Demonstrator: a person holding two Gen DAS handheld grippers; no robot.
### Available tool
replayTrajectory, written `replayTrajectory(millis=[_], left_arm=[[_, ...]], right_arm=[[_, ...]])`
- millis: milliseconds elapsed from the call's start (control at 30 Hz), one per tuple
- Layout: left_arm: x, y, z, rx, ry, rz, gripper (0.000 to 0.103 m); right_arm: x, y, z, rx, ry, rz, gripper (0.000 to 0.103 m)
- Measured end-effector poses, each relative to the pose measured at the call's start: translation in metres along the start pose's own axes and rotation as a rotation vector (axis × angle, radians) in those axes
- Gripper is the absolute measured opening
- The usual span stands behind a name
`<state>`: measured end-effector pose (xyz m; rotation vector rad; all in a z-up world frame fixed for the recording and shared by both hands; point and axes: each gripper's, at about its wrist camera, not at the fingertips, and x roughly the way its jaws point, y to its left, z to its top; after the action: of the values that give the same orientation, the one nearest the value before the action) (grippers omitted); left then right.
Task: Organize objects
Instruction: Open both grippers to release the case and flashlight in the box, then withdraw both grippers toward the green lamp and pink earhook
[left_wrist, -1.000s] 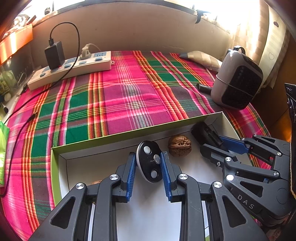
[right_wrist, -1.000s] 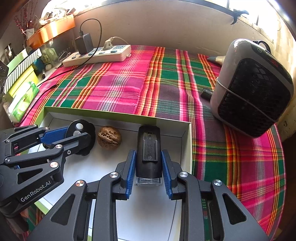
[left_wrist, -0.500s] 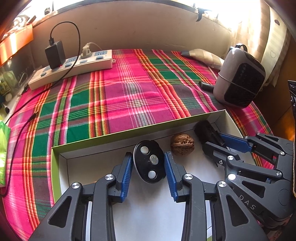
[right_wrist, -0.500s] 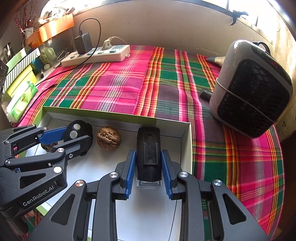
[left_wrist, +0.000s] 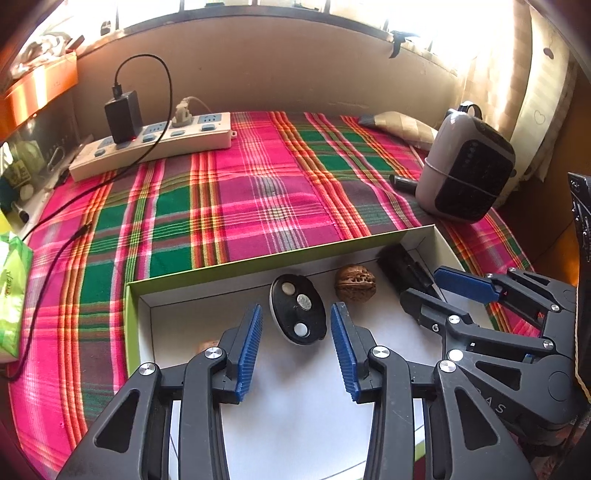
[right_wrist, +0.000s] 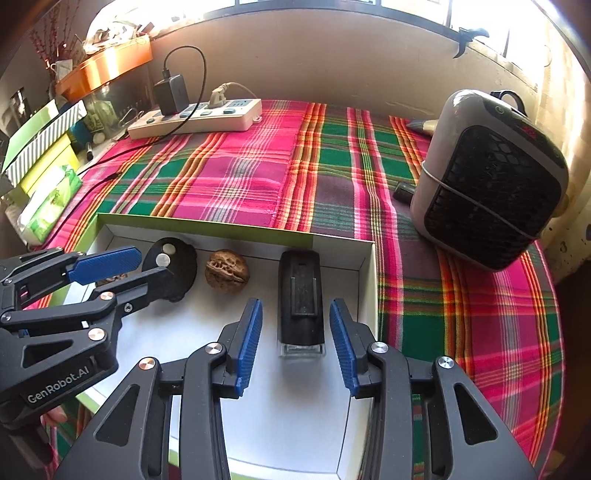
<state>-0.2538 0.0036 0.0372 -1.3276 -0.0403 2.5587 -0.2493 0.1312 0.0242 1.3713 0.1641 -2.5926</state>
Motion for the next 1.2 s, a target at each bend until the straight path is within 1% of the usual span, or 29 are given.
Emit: replayTrajectory(millis=[500,567,767,867,967,1133,1200], left_arm=[[-0.046,0.0,-0.026,-0.002,-0.067,-0.007,0.037],[-0.053,0.0,-0.034,0.002,-0.082,0.003,0.037],[-0.069,0.004,-0.058,-0.02,-0.099,-0.008,0.037],[-0.074,0.008,-0.07,-0.038,-0.099,-0.009,0.037],[-0.078,0.011,-0.081,-0.049,-0.101,-0.019,0.037],[-0.086,0.009,-0.098,-0.028,-0.114,-0.023,0.037],[-0.089,0.008,-0.104,-0.018,-0.116,-0.049,0.037]], right_arm=[[-0.038,0.004,-0.022,0.024,-0.056,0.003,0.04],[-0.045,0.005,-0.027,0.018,-0.068,-0.003,0.04],[-0.063,0.007,-0.045,0.028,-0.101,0.009,0.04],[-0.07,0.009,-0.054,0.021,-0.115,-0.002,0.04],[-0.076,0.008,-0.063,0.035,-0.12,0.007,0.04],[-0.086,0.008,-0.08,0.048,-0.134,0.007,0.04],[-0.091,0.007,-0.086,0.054,-0.145,0.009,0.04]])
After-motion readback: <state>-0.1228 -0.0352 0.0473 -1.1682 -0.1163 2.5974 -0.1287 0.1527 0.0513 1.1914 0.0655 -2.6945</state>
